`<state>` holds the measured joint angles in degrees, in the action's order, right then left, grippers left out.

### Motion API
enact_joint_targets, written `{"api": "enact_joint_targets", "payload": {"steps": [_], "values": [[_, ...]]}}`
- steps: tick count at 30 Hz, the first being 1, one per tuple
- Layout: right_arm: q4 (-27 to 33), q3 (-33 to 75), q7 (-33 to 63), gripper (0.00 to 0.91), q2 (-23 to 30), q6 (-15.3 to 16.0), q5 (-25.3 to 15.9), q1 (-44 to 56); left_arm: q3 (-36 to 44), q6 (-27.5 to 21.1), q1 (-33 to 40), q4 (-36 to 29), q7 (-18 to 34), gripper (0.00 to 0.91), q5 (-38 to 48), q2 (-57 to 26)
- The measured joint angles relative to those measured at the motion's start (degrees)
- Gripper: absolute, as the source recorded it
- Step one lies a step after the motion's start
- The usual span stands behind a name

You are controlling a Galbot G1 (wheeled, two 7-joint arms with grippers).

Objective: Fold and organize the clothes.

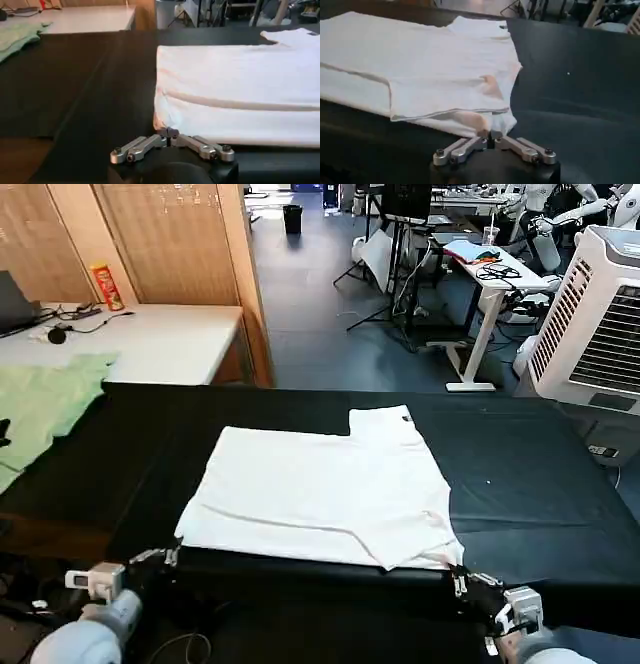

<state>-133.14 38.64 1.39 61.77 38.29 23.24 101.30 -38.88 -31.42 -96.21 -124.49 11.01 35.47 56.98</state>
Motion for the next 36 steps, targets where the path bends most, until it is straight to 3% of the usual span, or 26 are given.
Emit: {"api": "enact_joint_targets", "payload": {"steps": [8,13,22,36], "values": [[-3.67,3.32,1.01,0.878,-0.74,-1.72,6.43,-1.31,-2.38,-2.53,-3.28,-3.71,1.40,0.878,1.16,-0.05],[-1.16,3.19,2.49,0.878,-2.42,-3.97,7.88,-7.67,-4.88,-1.43,-1.89,-5.12,0.15,0.878,4.40,-0.26],[16.15,-9.45,10.85,0.878,-4.27,-8.34,8.55,-31.85,-2.80,-2.28,15.12,1.42,0.67,0.878,10.37,-4.27],[47.47,-28.48,12.04,0.878,2.01,-6.97,12.33,-62.42,17.20,-2.79,48.08,28.81,-0.03,0.878,9.88,-1.75]]}}
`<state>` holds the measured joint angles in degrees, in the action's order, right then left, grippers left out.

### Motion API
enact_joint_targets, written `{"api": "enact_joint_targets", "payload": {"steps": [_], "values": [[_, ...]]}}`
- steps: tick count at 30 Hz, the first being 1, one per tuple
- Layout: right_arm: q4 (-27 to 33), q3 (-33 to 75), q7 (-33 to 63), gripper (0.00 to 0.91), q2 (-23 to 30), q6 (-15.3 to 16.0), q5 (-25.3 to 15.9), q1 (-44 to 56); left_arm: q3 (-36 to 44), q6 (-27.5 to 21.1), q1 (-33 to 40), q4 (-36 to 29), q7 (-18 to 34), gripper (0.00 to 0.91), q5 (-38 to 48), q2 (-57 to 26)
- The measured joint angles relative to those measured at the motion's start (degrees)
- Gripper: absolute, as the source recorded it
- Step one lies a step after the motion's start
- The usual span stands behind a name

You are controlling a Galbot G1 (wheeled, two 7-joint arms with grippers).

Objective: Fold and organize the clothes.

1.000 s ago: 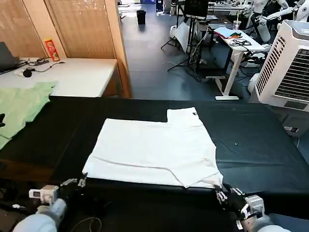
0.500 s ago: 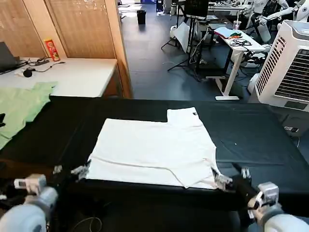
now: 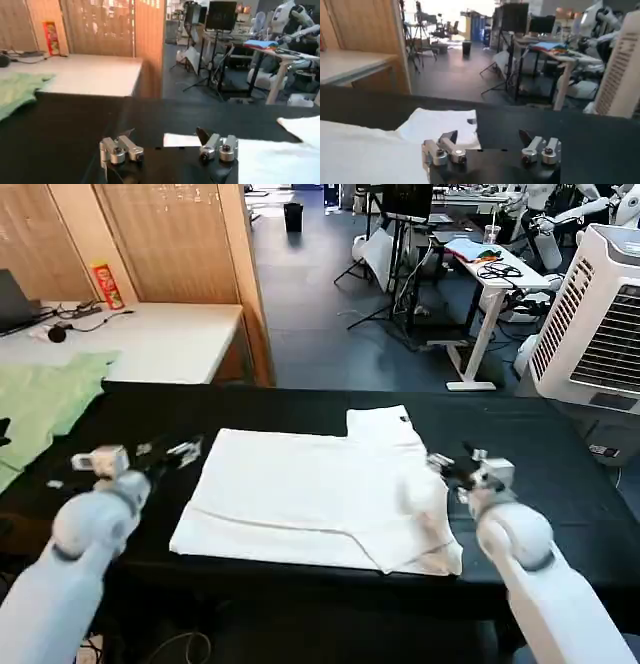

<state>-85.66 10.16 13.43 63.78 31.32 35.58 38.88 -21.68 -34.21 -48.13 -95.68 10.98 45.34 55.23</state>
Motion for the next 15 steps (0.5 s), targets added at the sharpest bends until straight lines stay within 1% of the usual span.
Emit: {"api": "enact_joint_targets", "payload": {"steps": [3,5,7,10,15], "values": [[4.80,-1.83,0.17,0.878,0.93,1.06,1.20,-3.87,3.22,-0.88,4.75,6.02,-0.48,0.878,-0.07,1.94],[7.90,-2.65,0.15,0.878,1.58,2.40,2.27,-6.25,4.87,-1.34,7.19,9.53,-1.03,0.878,-0.08,3.19],[10.62,-3.20,-0.24,0.878,2.38,3.11,2.47,-8.32,6.20,-2.13,9.51,12.99,-1.55,0.878,-0.15,4.28],[14.44,-3.68,-1.47,0.878,3.74,3.56,2.09,-10.99,7.73,-2.57,12.06,16.97,-3.11,0.878,-1.18,5.65],[19.71,-4.00,-3.23,0.878,5.74,4.11,-0.52,-13.57,9.49,-1.51,15.10,22.33,-4.89,0.878,-4.31,7.69]]}}
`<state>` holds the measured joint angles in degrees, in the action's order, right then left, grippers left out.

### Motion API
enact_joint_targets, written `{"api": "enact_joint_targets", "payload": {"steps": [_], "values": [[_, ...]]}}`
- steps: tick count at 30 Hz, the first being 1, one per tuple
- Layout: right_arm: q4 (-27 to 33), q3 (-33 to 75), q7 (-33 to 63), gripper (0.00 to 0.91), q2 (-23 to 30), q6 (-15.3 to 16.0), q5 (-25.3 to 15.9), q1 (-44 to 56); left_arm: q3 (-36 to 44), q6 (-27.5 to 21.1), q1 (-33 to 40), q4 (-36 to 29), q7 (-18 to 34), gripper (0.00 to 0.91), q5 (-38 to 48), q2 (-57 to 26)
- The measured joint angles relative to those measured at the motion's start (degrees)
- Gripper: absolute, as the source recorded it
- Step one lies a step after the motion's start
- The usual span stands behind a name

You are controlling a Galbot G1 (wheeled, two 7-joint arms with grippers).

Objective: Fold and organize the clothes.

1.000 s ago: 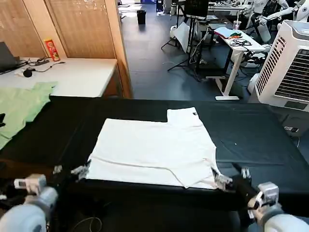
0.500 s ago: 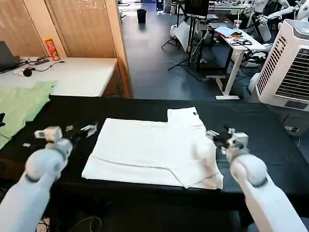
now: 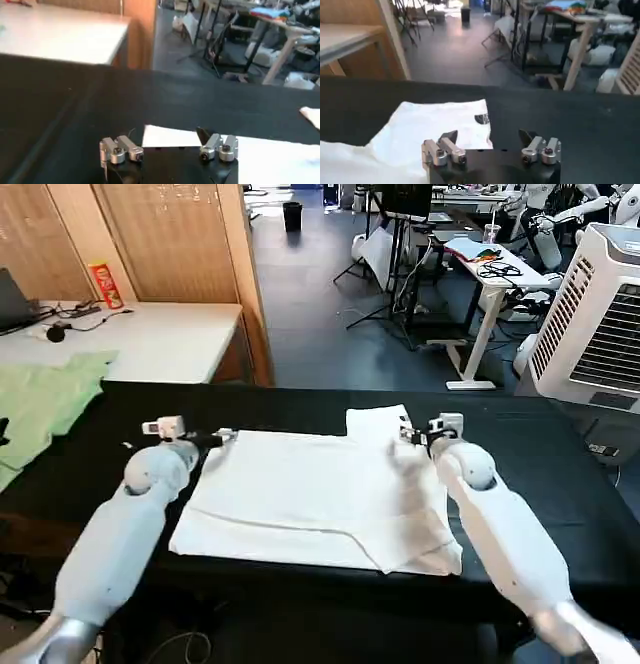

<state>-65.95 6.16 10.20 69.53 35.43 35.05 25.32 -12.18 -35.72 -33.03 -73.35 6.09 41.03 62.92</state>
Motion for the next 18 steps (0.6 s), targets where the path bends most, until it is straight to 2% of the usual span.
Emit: {"api": "enact_joint_targets", "payload": {"steps": [8,9,10,11,12,13,14,15,16,18], "values": [[3.33,-0.13,-0.64,0.878,1.65,1.25,-0.46,-0.83,0.89,1.26,3.66,6.67,-0.56,0.878,-1.93,2.00],[3.51,-0.16,-0.92,0.780,1.67,1.28,-0.50,-0.85,0.92,1.30,3.87,7.12,-0.53,0.800,-2.06,2.14],[3.66,-0.16,-1.26,0.770,1.72,1.29,-0.58,-0.86,1.01,1.30,3.98,7.58,-0.51,0.751,-2.17,2.22],[3.78,-0.17,-1.51,0.683,1.76,1.29,-0.64,-0.87,1.09,1.31,4.01,7.85,-0.52,0.663,-2.25,2.25],[3.92,-0.12,-1.71,0.527,1.81,1.31,-0.72,-0.87,1.14,1.30,4.08,8.00,-0.53,0.497,-2.26,2.27],[4.11,-0.03,-1.97,0.488,1.86,1.31,-0.92,-0.87,1.19,1.22,4.18,8.16,-0.57,0.410,-2.26,2.27],[4.25,0.06,-2.13,0.380,1.94,1.30,-1.11,-0.83,1.24,1.22,4.24,8.32,-0.63,0.302,-2.26,2.29],[4.31,0.09,-2.26,0.176,1.96,1.29,-1.26,-0.74,1.25,1.20,4.34,8.51,-0.64,0.263,-2.27,2.35],[4.34,0.01,-2.37,0.088,2.02,1.27,-1.35,-0.63,1.27,1.19,4.45,8.71,-0.68,0.195,-2.32,2.40],[4.44,0.23,-2.56,0.078,2.18,1.15,-1.48,-0.44,1.33,1.27,4.58,9.07,-0.86,0.176,-2.65,2.48]]}}
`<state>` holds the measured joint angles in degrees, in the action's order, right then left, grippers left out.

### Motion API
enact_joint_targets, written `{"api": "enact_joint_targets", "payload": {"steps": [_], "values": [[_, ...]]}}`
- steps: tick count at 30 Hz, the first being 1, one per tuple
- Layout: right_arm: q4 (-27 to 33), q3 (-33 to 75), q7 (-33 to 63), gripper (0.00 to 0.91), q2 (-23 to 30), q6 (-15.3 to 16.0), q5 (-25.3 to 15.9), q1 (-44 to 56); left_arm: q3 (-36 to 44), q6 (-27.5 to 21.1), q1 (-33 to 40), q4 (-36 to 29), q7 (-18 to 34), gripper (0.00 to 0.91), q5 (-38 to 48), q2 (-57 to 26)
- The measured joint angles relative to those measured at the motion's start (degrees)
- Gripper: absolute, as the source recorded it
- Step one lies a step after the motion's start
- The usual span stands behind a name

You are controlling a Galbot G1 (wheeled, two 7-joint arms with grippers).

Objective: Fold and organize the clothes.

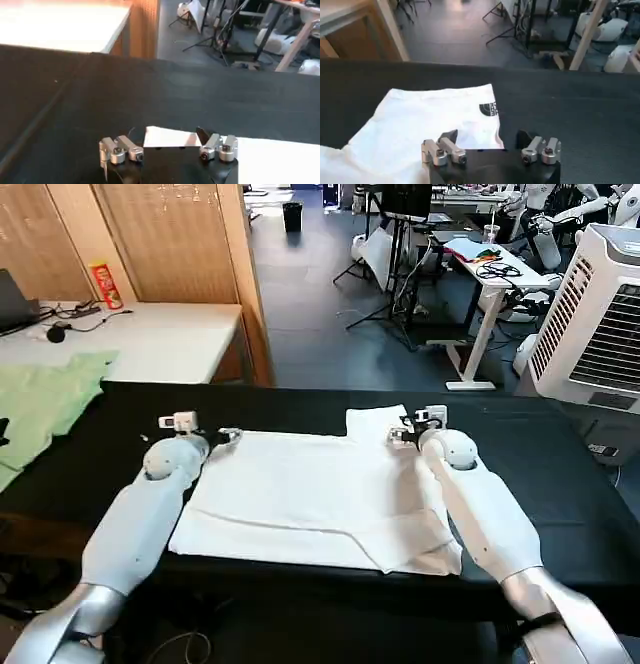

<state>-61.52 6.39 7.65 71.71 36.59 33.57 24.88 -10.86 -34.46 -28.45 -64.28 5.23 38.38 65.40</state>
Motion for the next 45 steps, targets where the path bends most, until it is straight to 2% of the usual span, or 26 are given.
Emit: {"api": "enact_joint_targets", "payload": {"steps": [4,8,13,17,22,30,36,45], "values": [[0.33,0.73,-0.21,0.020,0.59,-0.40,-0.15,0.30,0.14,0.10,0.10,0.51,-0.36,0.166,-0.69,0.04],[0.36,0.99,-0.97,0.020,0.82,-1.72,-1.16,0.63,0.16,0.05,0.16,0.82,-0.50,0.146,-1.06,0.03],[-1.00,0.99,-2.99,0.000,0.23,-5.92,-1.92,1.77,0.05,-0.03,-0.08,0.51,-0.81,0.107,-1.29,-0.25],[-3.92,1.00,-5.01,0.000,-1.31,-9.48,-1.76,3.15,-0.59,-0.11,-0.54,-0.75,-0.85,0.107,-1.09,-0.48],[-10.60,2.20,-4.83,0.000,-4.23,-9.79,-0.95,6.13,-1.18,-0.23,-1.74,-4.98,-0.55,0.107,-0.41,-2.27],[-25.95,6.32,-2.82,0.000,-9.87,-6.28,1.71,15.70,-3.79,-1.03,-7.71,-17.12,0.24,0.107,3.08,-7.82],[-36.91,10.17,-1.47,0.000,-13.92,-2.21,2.56,23.87,-7.42,-1.04,-16.10,-28.11,0.31,0.107,4.63,-12.14],[-48.59,15.34,0.54,0.000,-16.96,4.29,4.26,35.14,-13.33,-0.26,-29.52,-39.61,0.31,0.107,4.61,-17.23]]}}
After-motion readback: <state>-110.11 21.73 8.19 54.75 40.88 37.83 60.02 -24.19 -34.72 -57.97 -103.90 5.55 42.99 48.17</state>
